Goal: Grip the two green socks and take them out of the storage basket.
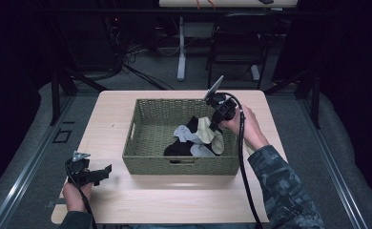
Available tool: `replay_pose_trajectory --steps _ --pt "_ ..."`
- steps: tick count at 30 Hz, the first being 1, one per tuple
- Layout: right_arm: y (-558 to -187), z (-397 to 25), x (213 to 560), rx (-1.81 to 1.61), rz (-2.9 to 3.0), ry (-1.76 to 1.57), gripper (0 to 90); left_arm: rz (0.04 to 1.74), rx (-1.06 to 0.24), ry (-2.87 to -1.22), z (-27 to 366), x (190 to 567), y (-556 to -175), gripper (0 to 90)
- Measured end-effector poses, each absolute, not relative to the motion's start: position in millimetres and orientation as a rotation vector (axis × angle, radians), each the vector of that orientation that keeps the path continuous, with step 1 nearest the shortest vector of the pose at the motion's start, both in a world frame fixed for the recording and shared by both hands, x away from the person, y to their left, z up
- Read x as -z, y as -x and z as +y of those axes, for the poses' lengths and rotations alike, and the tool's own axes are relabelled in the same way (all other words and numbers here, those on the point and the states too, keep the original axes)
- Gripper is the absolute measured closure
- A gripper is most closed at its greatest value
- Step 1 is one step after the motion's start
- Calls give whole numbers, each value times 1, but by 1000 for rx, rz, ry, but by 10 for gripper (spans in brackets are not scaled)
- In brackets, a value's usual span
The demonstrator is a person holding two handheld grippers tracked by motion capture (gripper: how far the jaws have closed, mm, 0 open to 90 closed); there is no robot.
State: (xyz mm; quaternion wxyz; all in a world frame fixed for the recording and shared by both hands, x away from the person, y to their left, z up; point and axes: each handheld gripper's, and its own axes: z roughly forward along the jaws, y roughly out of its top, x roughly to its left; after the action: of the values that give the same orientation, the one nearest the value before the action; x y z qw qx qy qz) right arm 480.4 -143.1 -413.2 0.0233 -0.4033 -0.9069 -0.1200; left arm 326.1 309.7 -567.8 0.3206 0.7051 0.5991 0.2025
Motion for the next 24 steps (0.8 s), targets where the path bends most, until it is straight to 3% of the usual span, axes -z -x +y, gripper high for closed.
replay_pose_trajectory --steps 24 --pt "-482 -148 331 508 -2928 1257 869 1574 -524 -1862 308 569 -327 0"
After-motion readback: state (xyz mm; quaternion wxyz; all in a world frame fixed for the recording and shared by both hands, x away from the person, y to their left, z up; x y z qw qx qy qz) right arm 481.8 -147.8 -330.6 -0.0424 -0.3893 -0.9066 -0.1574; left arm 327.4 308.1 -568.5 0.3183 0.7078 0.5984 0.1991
